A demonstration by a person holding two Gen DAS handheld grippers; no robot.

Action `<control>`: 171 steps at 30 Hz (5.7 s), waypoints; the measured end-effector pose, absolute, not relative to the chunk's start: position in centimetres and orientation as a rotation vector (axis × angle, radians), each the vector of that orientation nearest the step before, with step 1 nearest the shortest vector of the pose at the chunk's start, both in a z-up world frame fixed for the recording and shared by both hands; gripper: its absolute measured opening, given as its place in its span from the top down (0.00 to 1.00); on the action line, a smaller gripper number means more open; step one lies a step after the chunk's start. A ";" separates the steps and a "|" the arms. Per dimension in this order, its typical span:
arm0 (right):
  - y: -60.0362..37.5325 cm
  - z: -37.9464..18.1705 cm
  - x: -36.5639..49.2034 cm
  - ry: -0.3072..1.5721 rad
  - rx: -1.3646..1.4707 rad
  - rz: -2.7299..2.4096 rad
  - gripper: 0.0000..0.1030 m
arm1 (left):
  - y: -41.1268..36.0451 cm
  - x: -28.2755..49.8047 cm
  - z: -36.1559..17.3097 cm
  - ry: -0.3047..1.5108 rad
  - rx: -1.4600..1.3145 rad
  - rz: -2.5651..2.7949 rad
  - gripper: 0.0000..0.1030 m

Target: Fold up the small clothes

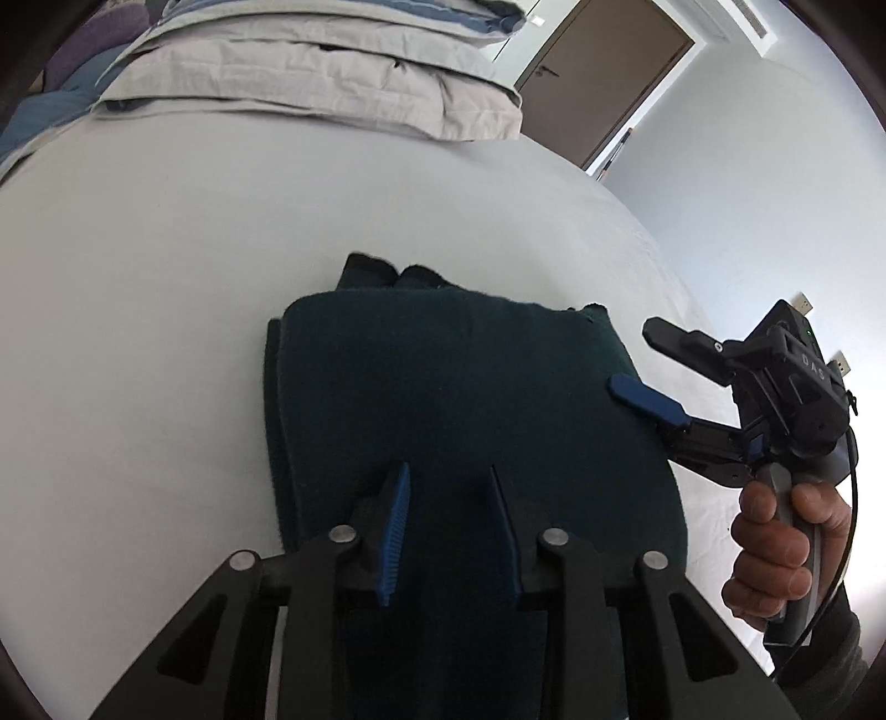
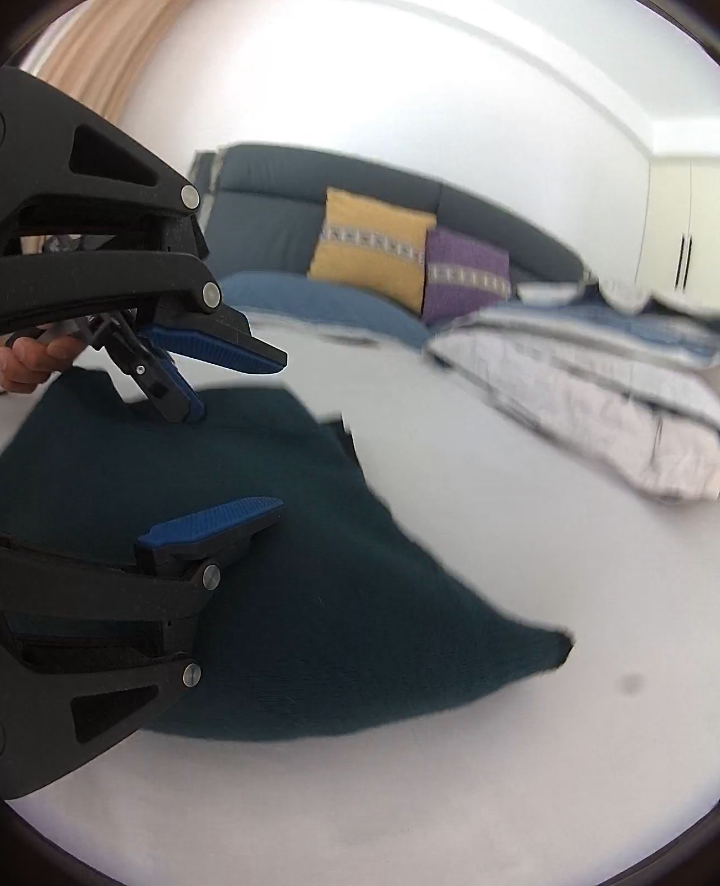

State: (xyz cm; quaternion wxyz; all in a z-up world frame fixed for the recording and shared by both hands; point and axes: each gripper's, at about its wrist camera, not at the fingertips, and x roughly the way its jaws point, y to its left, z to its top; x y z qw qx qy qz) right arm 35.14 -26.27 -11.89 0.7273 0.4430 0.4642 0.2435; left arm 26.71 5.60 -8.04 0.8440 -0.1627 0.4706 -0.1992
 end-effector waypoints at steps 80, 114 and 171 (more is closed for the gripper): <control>-30.3 -16.0 27.0 1.205 0.888 0.535 0.24 | 11.0 31.2 -12.5 1.290 -0.813 -0.536 0.30; -32.7 -3.6 3.4 1.017 0.815 0.549 0.64 | 3.9 12.3 -1.6 1.204 -0.713 -0.710 0.77; -27.4 7.5 -19.3 0.634 0.124 -0.116 0.00 | 0.0 -5.6 1.6 0.759 0.056 -0.048 0.00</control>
